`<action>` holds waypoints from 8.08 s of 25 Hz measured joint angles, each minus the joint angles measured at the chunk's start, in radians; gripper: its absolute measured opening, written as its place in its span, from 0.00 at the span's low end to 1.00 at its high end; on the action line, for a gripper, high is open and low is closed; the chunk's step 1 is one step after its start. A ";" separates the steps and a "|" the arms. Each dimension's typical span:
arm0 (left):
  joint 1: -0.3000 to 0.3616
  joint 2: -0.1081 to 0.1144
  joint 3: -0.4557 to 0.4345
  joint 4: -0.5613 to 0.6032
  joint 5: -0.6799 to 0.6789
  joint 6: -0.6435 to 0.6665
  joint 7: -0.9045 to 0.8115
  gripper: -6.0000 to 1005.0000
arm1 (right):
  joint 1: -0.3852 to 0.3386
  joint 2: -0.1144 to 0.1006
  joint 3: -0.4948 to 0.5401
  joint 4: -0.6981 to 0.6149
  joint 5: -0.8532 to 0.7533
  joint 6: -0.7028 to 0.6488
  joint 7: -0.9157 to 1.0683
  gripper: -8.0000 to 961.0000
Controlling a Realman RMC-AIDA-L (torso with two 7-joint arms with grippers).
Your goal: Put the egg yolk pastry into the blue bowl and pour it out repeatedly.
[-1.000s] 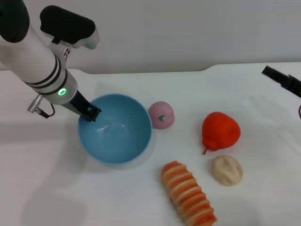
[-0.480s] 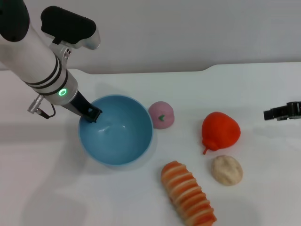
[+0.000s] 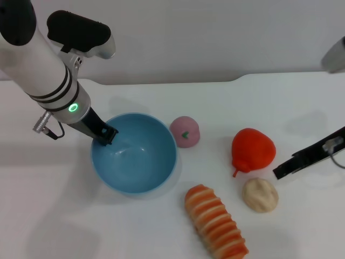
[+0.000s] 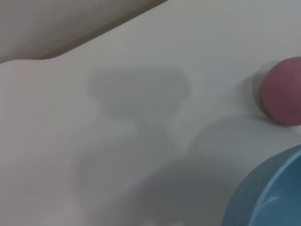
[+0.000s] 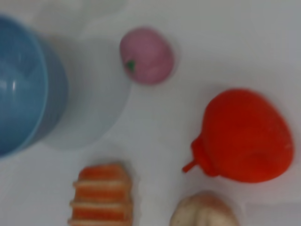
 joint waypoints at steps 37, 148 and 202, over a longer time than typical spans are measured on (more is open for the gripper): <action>-0.024 0.005 0.014 0.000 0.008 -0.002 0.015 0.01 | -0.012 0.031 -0.198 0.117 0.013 0.235 -0.004 0.25; 0.262 -0.017 1.040 0.246 -0.541 2.211 0.279 0.01 | -0.417 0.016 0.551 0.313 0.911 0.231 -0.587 0.60; 0.234 0.008 -0.317 -0.320 0.094 -0.055 -0.018 0.00 | 0.186 0.042 -0.096 0.525 0.503 0.486 -0.305 0.58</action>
